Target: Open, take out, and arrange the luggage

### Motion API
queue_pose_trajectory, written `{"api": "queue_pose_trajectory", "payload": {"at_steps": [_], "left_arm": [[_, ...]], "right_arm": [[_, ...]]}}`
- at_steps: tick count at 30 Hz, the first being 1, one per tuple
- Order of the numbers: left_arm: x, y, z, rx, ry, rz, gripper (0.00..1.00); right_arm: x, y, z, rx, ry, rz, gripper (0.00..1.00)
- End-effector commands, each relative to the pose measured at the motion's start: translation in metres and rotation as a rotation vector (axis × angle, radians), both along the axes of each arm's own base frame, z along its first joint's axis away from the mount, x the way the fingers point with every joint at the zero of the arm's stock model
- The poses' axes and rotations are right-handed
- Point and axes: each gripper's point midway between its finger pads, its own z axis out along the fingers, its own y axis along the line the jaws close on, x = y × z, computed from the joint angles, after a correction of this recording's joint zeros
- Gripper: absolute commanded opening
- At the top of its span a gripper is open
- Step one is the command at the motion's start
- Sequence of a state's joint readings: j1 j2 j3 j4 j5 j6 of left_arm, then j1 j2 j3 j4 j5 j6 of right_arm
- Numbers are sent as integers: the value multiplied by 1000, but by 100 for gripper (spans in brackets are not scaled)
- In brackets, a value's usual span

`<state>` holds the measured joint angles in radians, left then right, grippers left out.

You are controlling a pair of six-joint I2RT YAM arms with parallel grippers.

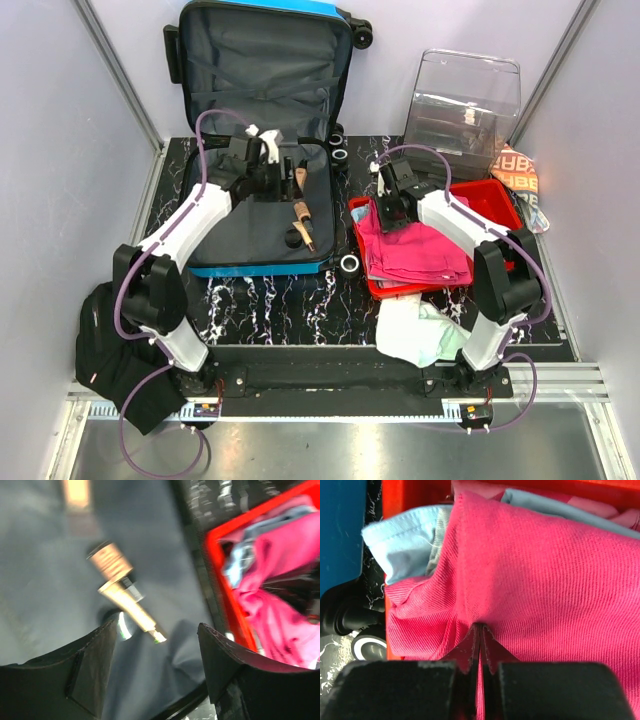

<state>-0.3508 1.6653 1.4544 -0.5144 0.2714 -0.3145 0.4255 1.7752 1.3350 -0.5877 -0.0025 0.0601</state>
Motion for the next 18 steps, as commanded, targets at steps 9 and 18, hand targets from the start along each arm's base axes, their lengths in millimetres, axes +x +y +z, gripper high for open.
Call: {"api": "queue_pose_trajectory", "payload": {"at_steps": [9, 18], "left_arm": [[22, 39, 56, -94, -158, 38, 68], [28, 72, 57, -73, -182, 63, 68]], "right_arm": [[23, -6, 98, -33, -203, 61, 16], [119, -51, 104, -124, -298, -71, 20]]}}
